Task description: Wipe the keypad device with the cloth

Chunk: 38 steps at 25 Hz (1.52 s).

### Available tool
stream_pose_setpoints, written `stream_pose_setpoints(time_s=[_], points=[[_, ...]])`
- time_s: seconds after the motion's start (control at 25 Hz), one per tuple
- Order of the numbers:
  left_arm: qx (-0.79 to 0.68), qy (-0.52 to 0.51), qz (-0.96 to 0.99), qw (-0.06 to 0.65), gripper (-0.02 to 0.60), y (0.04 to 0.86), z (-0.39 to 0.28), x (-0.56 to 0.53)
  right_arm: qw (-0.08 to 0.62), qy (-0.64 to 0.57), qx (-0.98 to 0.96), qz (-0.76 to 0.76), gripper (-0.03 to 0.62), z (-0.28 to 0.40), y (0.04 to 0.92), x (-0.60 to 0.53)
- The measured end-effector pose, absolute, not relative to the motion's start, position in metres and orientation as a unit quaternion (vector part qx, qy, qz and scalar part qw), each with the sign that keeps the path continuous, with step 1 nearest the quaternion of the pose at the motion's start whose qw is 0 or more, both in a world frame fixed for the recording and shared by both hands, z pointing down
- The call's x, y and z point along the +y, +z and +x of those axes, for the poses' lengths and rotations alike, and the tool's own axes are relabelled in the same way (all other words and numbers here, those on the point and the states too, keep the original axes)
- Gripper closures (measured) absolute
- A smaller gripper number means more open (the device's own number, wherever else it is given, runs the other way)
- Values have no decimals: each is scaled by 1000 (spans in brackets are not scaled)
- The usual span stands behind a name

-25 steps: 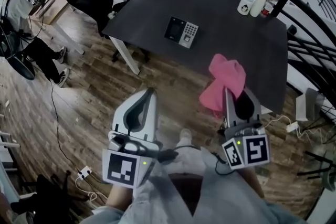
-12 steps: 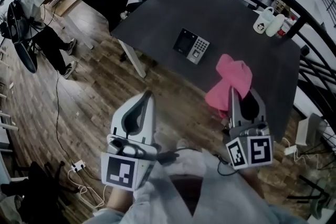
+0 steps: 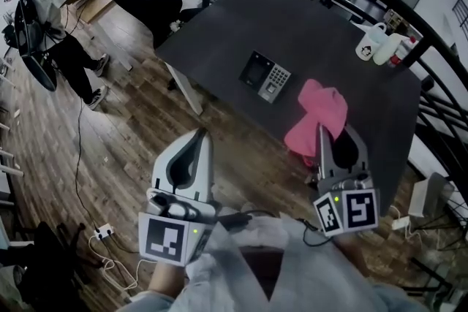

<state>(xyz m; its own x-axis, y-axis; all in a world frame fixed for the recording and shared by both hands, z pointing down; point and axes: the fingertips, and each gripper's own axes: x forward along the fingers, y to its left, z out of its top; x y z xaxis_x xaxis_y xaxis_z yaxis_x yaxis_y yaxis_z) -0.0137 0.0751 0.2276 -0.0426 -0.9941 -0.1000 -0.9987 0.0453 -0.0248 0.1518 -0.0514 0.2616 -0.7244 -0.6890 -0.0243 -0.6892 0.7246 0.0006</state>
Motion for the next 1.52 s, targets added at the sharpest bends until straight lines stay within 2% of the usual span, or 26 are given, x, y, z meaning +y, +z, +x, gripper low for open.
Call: stream_pose_setpoints(time_s=[0.8, 1.52], points=[[693, 24, -719, 51, 578, 230, 2, 39, 10, -8, 917, -399, 520, 168, 276, -63], [617, 12, -786, 36, 578, 230, -35, -64, -21, -37, 875, -482, 522, 141, 297, -127]])
